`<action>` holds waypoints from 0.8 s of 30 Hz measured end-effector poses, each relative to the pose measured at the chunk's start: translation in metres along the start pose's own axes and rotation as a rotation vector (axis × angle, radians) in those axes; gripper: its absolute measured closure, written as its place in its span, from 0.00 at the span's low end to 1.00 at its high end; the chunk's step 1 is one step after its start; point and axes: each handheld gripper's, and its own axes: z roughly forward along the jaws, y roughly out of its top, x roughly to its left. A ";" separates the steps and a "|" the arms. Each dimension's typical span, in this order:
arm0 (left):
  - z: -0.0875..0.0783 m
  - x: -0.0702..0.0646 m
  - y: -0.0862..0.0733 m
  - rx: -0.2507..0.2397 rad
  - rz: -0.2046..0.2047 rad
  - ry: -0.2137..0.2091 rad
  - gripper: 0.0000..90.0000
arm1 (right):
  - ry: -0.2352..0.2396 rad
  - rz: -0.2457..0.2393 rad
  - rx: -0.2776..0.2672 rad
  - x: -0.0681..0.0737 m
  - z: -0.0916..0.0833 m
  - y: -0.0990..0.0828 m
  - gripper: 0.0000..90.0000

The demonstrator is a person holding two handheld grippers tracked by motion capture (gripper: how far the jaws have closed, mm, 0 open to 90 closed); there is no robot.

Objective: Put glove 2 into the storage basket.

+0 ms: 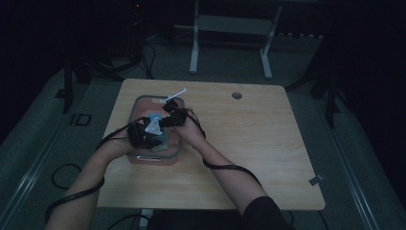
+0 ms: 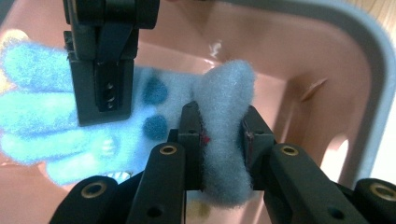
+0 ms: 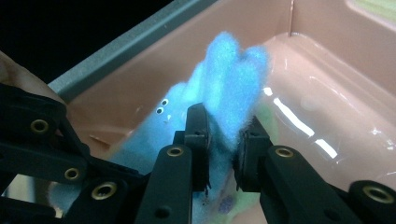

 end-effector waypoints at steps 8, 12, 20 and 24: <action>0.013 0.001 -0.002 0.031 0.006 -0.014 0.83 | -0.043 -0.015 0.061 0.001 0.011 -0.001 0.85; 0.014 0.002 -0.002 0.030 -0.008 -0.020 0.82 | -0.058 -0.018 0.069 0.002 0.013 0.000 0.84; 0.016 0.002 -0.002 0.018 -0.026 -0.030 0.78 | -0.083 -0.028 0.067 0.002 0.009 0.001 0.74; 0.018 0.002 -0.001 0.021 -0.036 -0.037 0.75 | -0.082 -0.032 0.059 0.001 0.002 0.001 0.63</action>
